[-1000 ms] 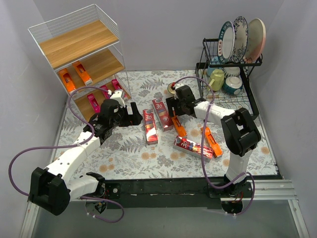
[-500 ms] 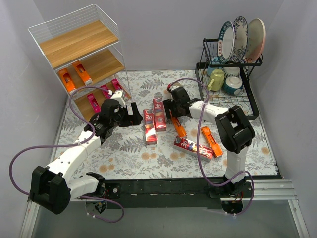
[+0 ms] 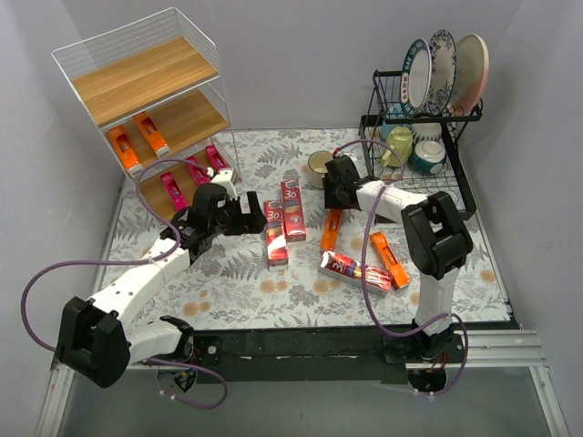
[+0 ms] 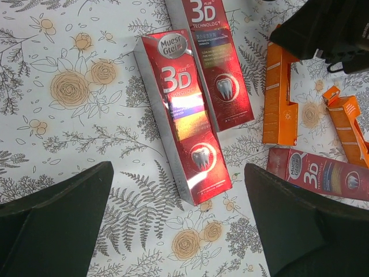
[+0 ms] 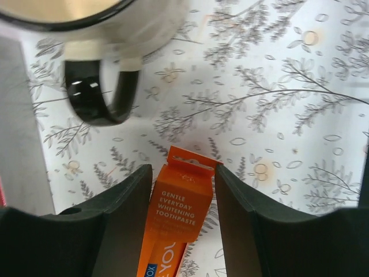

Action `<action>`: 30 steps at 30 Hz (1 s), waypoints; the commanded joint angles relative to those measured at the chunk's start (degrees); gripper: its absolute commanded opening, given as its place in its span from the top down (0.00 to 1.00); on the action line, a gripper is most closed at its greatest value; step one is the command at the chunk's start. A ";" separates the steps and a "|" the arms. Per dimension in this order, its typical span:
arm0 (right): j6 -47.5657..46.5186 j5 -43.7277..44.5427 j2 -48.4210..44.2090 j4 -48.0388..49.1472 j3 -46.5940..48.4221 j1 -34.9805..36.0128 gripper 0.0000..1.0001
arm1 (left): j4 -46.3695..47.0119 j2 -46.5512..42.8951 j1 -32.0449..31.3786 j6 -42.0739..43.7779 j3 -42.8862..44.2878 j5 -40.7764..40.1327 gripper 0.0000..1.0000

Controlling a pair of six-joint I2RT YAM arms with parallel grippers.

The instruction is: Place and organize the toothpastes onto the shelf

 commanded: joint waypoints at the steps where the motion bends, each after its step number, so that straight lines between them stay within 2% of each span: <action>1: 5.70 4.08 0.77 -1.67 4.15 -1.12 0.44 | -0.39 0.75 -2.62 -0.45 0.87 -3.34 0.02; 5: 5.27 1.20 -1.76 -1.59 3.73 -1.21 0.41 | -1.09 3.29 -7.98 -2.90 3.41 -7.39 0.02; 8: 4.22 -1.53 -8.00 1.13 0.39 -1.21 0.36 | -1.00 5.76 -14.30 -4.40 5.35 -11.35 0.02; 12: 1.67 -2.78 -20.01 4.29 -5.41 -1.21 0.30 | -0.30 14.96 -23.96 -4.49 11.57 -20.82 0.02; 15: -0.62 -1.11 -28.89 6.06 -10.86 -1.21 0.26 | -0.21 20.51 -28.10 -5.19 15.97 -24.35 0.02; 19: -2.64 5.12 -40.25 7.02 -18.68 -1.30 0.21 | 0.49 29.82 -30.67 -5.02 23.09 -26.82 0.02; 23: -4.48 13.20 -52.11 9.48 -26.67 -1.65 0.11 | 0.67 35.89 -31.98 -5.11 26.96 -27.88 0.02; 26: -6.68 16.29 -61.17 10.80 -32.39 -1.74 0.07 | 0.84 39.94 -32.78 -5.02 29.08 -29.02 0.05; 30: -9.58 17.70 -71.79 13.44 -38.02 -1.74 0.06 | 1.02 43.02 -33.22 -6.07 30.49 -30.52 0.13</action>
